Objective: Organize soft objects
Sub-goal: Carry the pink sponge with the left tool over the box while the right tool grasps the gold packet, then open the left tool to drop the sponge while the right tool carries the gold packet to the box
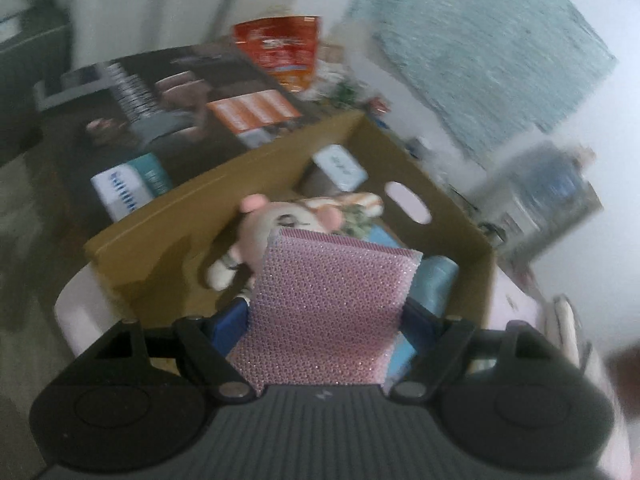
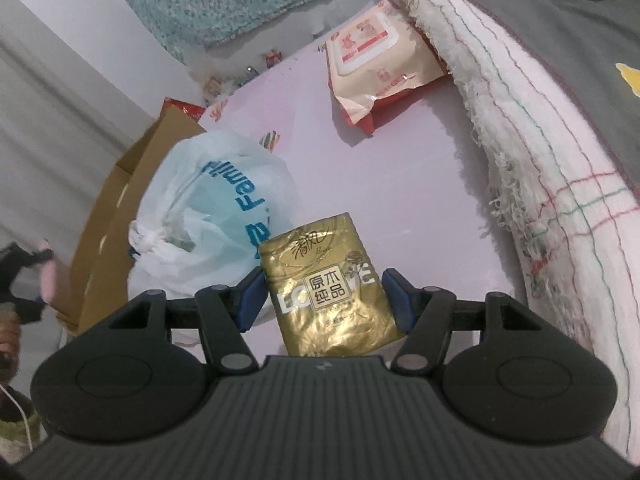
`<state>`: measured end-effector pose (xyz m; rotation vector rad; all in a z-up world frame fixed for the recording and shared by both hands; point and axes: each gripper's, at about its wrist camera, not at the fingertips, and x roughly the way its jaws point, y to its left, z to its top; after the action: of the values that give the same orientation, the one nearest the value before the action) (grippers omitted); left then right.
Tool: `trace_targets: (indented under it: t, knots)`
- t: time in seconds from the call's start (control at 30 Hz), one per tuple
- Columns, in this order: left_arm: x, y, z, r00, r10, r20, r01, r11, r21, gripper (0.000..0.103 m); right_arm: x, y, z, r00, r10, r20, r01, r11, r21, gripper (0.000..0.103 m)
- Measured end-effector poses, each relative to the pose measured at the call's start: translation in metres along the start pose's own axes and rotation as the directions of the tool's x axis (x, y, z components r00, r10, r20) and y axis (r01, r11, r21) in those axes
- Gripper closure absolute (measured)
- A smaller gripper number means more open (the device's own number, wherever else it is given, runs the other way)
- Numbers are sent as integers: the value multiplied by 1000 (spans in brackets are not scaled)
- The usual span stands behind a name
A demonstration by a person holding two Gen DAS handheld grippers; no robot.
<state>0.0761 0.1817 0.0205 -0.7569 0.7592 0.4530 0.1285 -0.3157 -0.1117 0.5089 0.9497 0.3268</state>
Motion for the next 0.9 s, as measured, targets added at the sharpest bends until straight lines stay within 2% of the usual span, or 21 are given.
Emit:
trace_targets:
  t: [0.13, 0.2, 0.37, 0.53, 0.73, 0.83, 0.9]
  knots:
    - [5, 15, -5, 997, 73, 29, -69, 991, -114, 20, -6, -1, -4, 1000, 10, 6, -10, 1000, 11, 41]
    - [8, 20, -8, 996, 81, 39, -74, 985, -155, 17, -8, -4, -6, 1000, 12, 6, -12, 1000, 19, 41]
    - [8, 19, -13, 994, 95, 52, -86, 985, -149, 14, -15, -7, -11, 1000, 10, 7, -10, 999, 33, 41]
    - [-2, 19, -15, 993, 74, 93, -60, 988, -140, 13, -30, 4, -8, 999, 28, 31, -29, 999, 22, 40]
    - [-28, 18, -10, 983, 7, 183, 6, 998, -68, 12, -52, 62, 4, 986, 154, 64, -149, 986, -78, 40]
    - [-45, 21, -6, 970, -24, 241, 33, 999, -33, 8, -51, 111, 14, 969, 243, 45, -232, 959, -165, 40]
    - [-53, 23, -5, 963, -30, 269, 27, 1000, 15, 6, -42, 150, 21, 947, 320, 0, -312, 924, -222, 40]
